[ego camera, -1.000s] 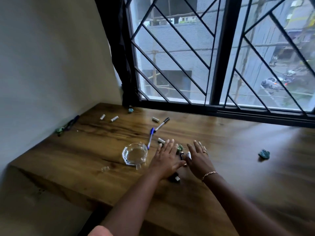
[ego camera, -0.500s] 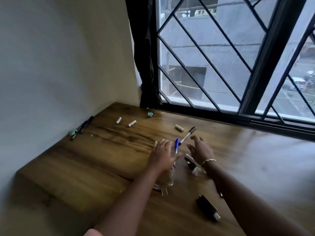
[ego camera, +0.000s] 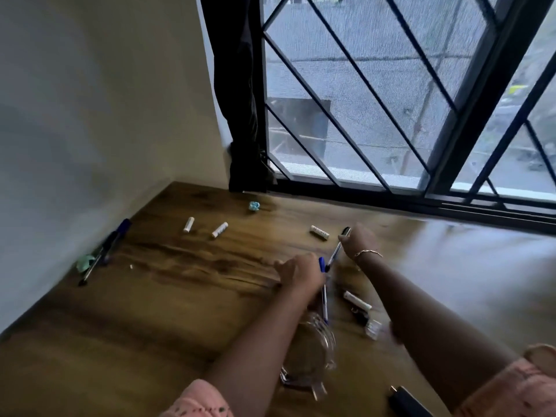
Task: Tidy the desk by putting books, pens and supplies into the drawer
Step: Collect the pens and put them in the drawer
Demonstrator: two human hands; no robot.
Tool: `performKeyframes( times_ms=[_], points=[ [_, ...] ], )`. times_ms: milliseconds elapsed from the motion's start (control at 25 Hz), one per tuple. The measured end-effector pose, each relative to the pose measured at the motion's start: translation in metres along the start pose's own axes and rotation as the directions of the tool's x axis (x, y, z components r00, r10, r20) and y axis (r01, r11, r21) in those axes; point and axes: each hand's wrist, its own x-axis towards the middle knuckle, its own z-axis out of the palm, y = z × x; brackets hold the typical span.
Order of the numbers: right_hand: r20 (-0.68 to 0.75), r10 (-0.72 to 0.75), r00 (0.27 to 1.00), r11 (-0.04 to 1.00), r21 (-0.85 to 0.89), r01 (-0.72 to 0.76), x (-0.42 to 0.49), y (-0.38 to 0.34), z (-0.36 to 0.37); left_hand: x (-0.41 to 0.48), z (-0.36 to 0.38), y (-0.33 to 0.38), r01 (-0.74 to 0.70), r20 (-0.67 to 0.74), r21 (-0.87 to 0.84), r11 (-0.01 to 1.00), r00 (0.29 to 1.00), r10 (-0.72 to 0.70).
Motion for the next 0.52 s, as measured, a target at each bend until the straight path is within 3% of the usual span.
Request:
performKeyframes(
  times_ms=[200,320,520],
  points=[
    [0.084,0.040,0.996,0.994,-0.106,-0.031,0.017,-0.005,0.023,0.020,0.015,0.006,0.026,0.067,-0.032,0.999,0.997,-0.024],
    [0.030,0.070,0.997,0.988,-0.138,-0.065,0.018,-0.005,0.029,0.023,0.016,0.007,0.060,0.051,-0.090,0.994,0.997,-0.055],
    [0.050,0.135,0.990,0.991,0.017,-0.136,0.022,0.003,0.022,0.023,0.004,-0.009,0.091,0.021,-0.289,0.953,0.996,-0.089]
  ],
)
